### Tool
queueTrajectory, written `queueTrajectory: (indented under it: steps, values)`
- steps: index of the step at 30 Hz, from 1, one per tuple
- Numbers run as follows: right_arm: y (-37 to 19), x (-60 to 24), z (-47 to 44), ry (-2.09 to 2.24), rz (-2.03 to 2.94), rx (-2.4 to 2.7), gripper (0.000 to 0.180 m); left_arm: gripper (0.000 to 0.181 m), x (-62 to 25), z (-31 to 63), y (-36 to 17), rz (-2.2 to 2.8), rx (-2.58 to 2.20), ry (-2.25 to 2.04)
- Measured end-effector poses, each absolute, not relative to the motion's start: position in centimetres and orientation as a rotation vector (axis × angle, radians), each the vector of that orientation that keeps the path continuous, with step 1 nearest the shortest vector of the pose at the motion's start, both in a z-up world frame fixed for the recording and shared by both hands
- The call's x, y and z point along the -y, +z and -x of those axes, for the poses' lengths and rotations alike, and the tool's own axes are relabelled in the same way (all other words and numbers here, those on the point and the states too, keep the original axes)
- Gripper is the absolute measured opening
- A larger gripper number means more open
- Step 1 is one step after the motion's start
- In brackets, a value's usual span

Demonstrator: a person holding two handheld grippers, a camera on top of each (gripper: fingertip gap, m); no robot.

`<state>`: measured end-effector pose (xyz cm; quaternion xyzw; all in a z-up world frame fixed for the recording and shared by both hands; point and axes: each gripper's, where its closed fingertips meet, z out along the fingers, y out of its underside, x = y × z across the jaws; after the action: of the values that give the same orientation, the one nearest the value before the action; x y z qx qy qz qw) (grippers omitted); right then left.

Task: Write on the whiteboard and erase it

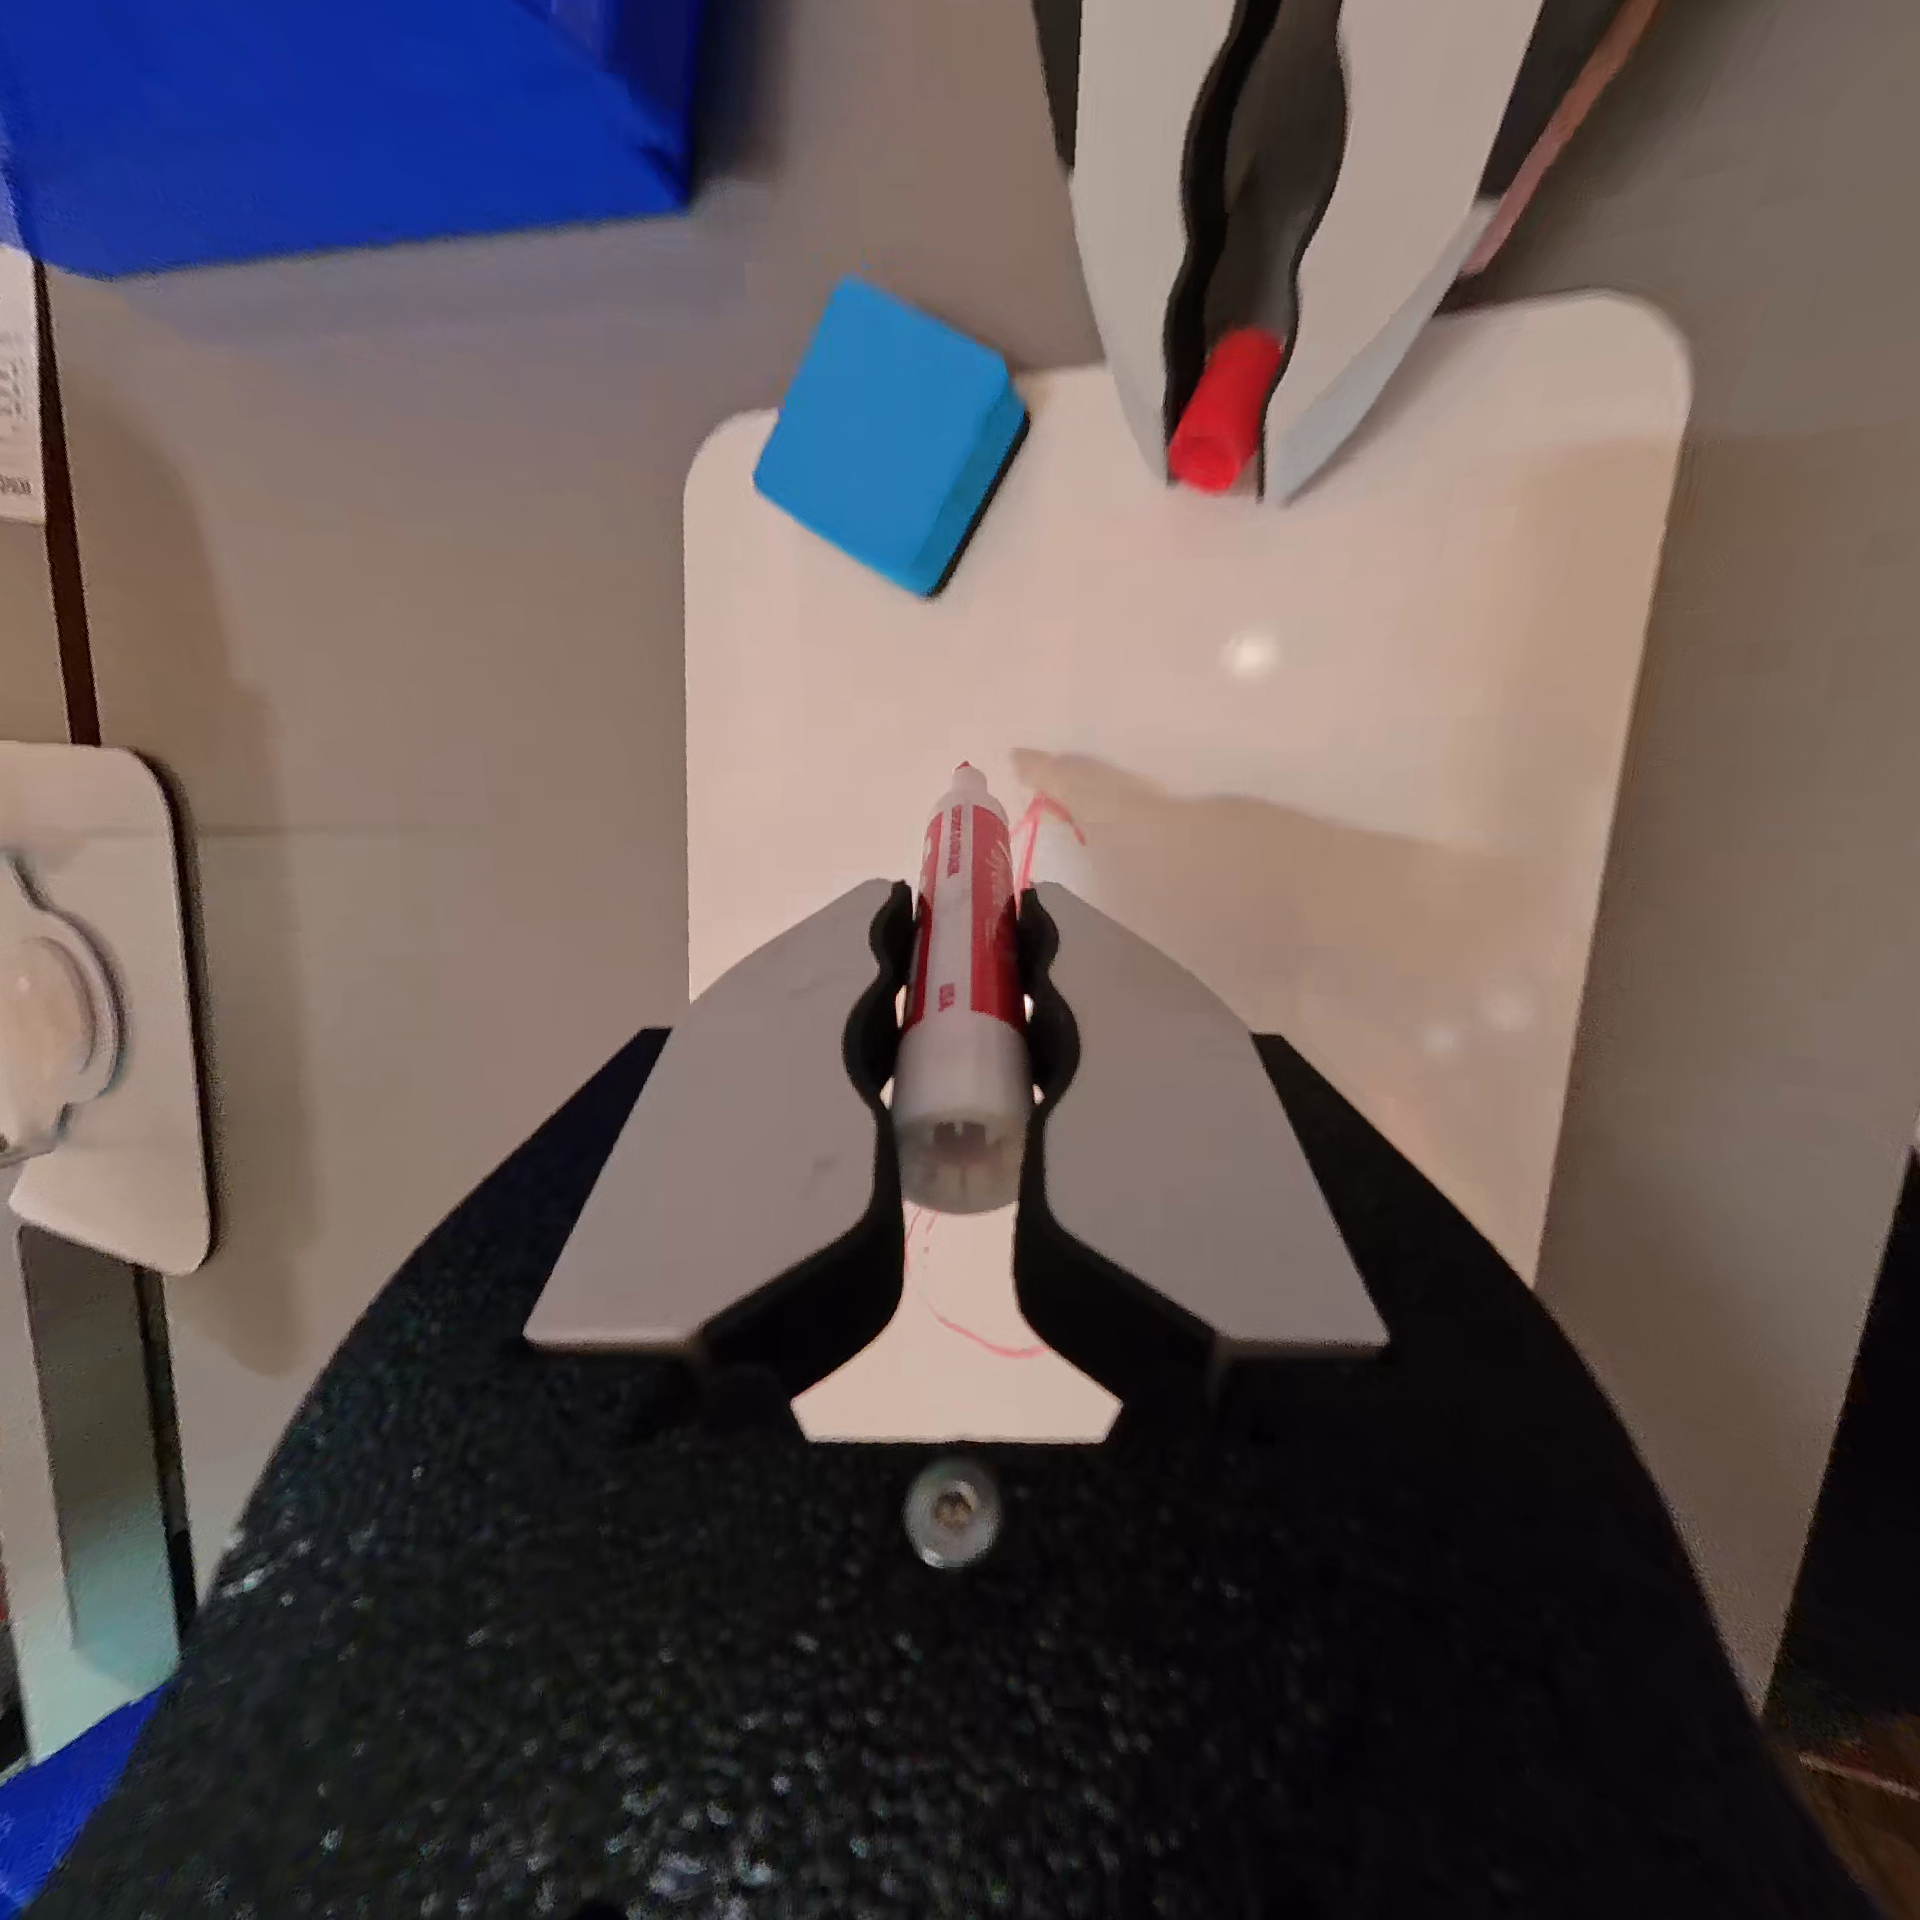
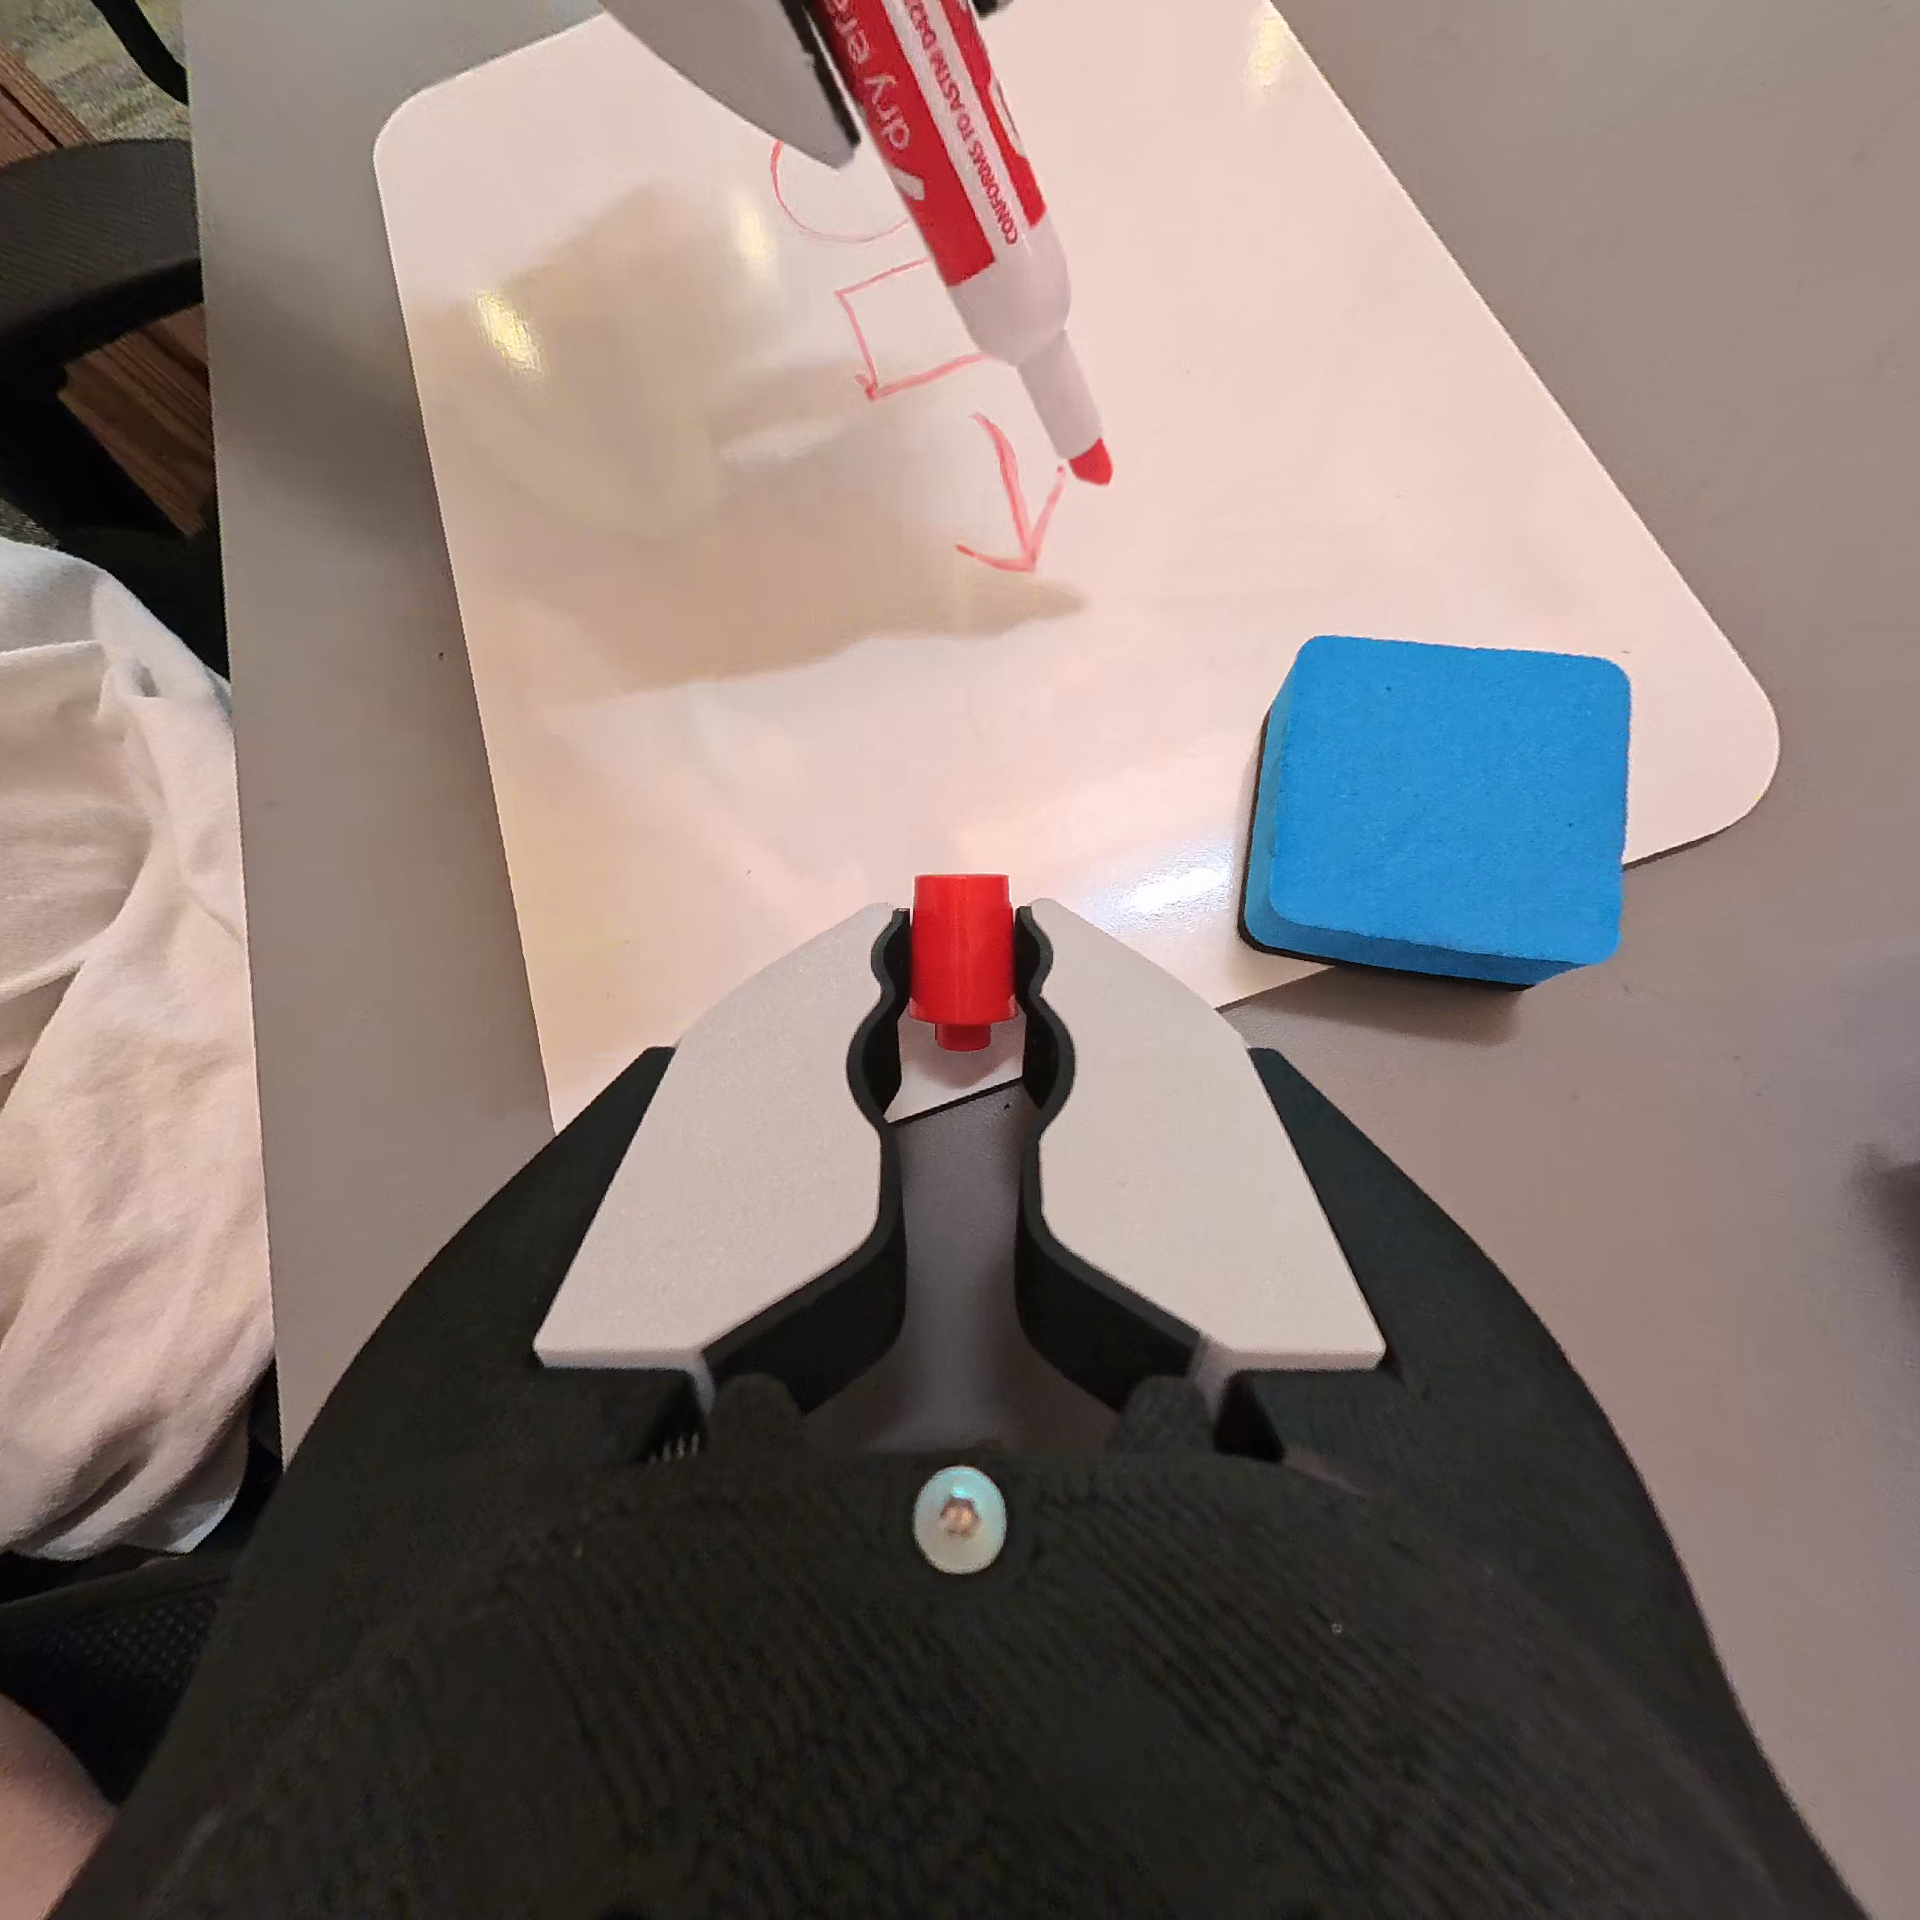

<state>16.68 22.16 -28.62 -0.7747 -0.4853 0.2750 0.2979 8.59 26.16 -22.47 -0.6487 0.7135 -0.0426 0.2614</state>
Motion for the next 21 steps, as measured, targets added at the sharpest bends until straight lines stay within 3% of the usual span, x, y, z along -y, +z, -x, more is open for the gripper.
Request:
queueTrajectory:
  steps: [21]
  values:
    - [-28.6,-21.9,-16.8,0.742,2.052,1.306,0.019,0.019,-26.2,-10.5,-24.0,1.737,-1.992,-0.053]
